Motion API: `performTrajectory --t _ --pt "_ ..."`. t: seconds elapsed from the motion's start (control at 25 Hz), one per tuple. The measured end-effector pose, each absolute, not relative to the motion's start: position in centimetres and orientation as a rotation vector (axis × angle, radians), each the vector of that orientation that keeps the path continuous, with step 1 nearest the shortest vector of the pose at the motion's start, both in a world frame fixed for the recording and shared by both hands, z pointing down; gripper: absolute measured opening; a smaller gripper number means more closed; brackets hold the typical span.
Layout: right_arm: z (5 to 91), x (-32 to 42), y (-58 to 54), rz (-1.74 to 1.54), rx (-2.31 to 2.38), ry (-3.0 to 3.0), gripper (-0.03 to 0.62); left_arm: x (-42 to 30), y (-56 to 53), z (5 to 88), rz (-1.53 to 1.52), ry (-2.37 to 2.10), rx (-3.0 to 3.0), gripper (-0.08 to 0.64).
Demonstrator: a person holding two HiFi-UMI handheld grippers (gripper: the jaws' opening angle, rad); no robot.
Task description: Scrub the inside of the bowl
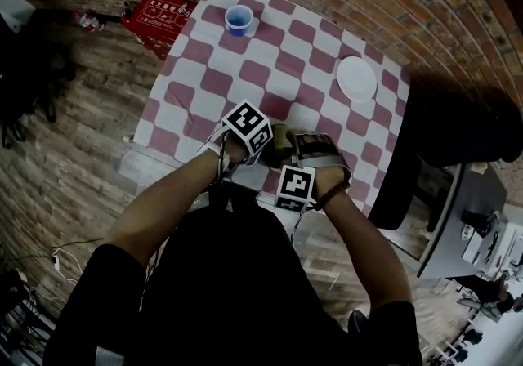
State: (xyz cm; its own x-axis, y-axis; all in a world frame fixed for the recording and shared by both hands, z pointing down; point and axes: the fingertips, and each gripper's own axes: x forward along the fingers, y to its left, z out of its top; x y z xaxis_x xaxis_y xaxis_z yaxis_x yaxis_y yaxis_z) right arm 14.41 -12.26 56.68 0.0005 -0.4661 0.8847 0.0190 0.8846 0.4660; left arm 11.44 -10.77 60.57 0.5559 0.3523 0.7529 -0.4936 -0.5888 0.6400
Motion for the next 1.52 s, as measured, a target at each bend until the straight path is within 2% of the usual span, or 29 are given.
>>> performTrajectory --t 0.16,0.36,0.4,0.64,1.16,1.52 --pt "53.9 15.5 -13.0 -0.026 0.691 -1.789 0.153 11.2 -10.8 61.0 1.103 -0.163 1.874 0.125" --pt "51.4 18.6 -13.4 0.423 1.049 -1.977 0.153 10.7 -10.5 61.3 0.984 -0.203 1.856 0.05" --pt "51.2 19.1 -13.2 0.491 1.089 -2.0 0.153 10.5 -10.4 61.3 0.96 -0.205 1.855 0.028" --pt "52.1 21.0 -11.4 0.769 1.206 -2.063 0.153 9.8 -10.2 61.3 0.875 -0.216 1.831 0.025" --pt "46.6 16.5 -9.8 1.233 1.076 -2.515 0.153 8.0 -13.0 57.3 0.674 -0.222 1.929 0.024" --pt "47.3 15.6 -9.3 1.144 1.048 -2.449 0.153 6.0 -13.7 58.4 0.783 -0.389 1.845 0.023"
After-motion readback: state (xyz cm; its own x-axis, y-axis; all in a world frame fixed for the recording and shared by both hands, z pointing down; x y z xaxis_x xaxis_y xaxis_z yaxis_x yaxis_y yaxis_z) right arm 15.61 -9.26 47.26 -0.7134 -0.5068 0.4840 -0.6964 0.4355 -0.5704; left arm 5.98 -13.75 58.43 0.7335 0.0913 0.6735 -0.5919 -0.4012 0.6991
